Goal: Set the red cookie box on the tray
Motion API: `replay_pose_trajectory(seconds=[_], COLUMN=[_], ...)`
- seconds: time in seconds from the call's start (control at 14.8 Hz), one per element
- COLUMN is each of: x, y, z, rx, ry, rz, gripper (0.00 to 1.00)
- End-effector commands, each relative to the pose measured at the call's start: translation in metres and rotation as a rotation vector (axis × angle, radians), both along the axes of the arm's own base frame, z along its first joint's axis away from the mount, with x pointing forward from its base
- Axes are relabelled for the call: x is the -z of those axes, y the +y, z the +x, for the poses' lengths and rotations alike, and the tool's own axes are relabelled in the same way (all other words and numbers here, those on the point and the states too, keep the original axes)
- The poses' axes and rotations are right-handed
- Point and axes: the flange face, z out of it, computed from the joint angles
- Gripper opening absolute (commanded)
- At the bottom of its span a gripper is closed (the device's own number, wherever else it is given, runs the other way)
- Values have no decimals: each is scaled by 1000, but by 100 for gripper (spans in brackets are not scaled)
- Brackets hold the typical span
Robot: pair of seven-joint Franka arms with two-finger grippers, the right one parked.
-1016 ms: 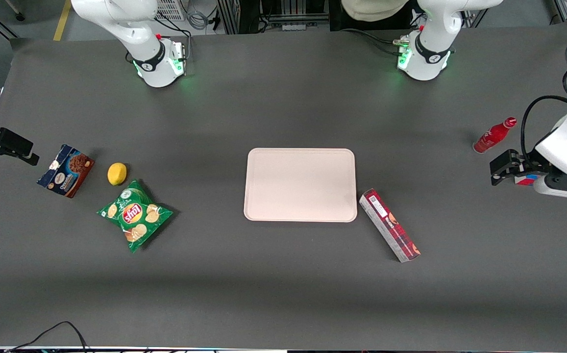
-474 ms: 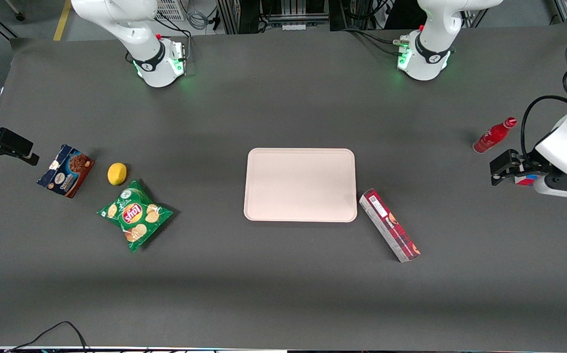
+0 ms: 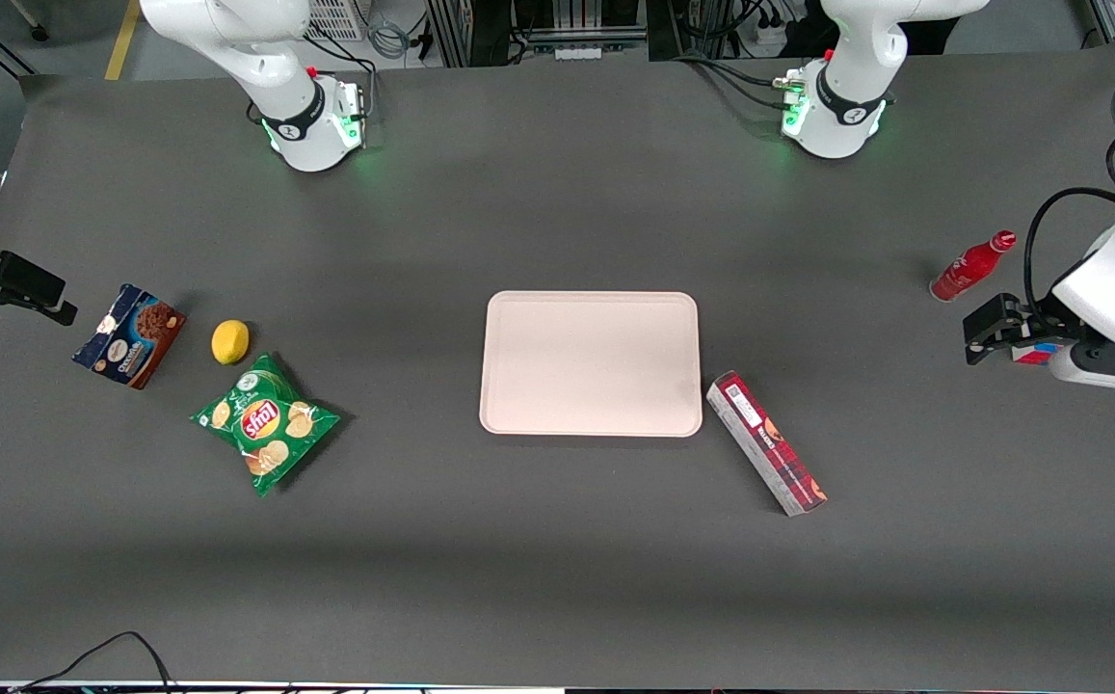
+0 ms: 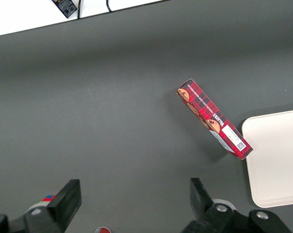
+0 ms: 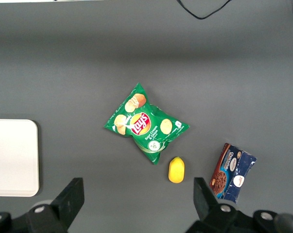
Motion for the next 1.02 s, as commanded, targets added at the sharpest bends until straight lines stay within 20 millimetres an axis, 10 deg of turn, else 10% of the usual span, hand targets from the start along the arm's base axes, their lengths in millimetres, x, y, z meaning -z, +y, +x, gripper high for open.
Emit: replay_pose_trajectory(seconds=[0.0,0.54,0.95], x=[-6,6,40], y=[-13,-64,-92], z=[1,-1,6], rx=[22,89,-249], ry=[2,19,91], rz=[-7,8,-109], gripper=[100,100,100])
